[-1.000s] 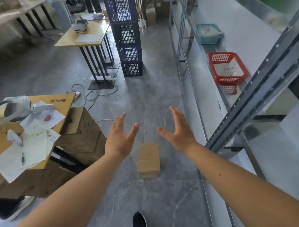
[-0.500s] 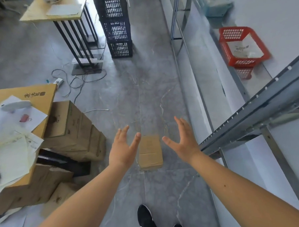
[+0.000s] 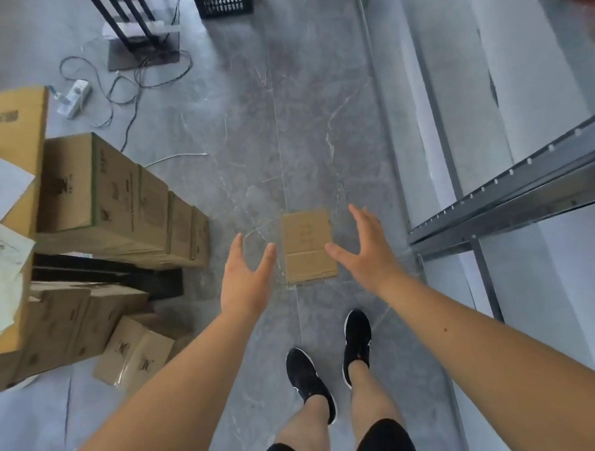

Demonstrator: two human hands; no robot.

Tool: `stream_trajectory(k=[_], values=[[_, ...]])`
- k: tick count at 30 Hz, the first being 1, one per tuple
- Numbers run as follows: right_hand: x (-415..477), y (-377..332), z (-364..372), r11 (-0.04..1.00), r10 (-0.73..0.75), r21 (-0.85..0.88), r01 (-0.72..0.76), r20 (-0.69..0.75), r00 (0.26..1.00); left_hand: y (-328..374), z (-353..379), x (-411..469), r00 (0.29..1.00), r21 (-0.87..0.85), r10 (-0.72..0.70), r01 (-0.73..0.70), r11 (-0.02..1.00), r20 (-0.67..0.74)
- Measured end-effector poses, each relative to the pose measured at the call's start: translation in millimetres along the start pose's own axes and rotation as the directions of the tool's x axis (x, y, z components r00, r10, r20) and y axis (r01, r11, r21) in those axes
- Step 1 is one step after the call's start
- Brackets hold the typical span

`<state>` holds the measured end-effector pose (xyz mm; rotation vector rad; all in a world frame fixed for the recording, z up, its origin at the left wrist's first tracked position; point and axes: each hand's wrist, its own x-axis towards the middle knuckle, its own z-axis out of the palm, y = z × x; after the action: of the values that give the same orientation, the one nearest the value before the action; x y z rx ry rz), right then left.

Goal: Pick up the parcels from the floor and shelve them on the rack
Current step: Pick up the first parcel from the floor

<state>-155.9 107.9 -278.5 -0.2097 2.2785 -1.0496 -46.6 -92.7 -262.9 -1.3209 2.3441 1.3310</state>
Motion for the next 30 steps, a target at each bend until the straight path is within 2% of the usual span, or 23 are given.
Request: stream_trajectory(k=[7, 20, 26, 30], values=[[59, 69, 37, 0.991, 0.114, 0.075, -0.115, 0.014, 0.993, -35, 83, 57, 0.990, -0.035, -0.121, 0.124, 0.992, 0.077], [157, 161, 98, 0.955, 0.225, 0.196, -0.221, 0.002, 0.974, -104, 189, 164, 0.982, -0.052, -0.131, 0.139, 0.989, 0.134], [200, 190, 129, 0.918, 0.273, 0.292, -0.267, 0.023, 0.962, -132, 216, 216, 0.986, 0.098, -0.085, 0.071, 0.993, 0.146], [230, 207, 150, 0.918, 0.281, 0.288, -0.274, 0.019, 0.960, -149, 234, 248, 0.983, 0.034, -0.121, 0.117, 0.993, 0.141]])
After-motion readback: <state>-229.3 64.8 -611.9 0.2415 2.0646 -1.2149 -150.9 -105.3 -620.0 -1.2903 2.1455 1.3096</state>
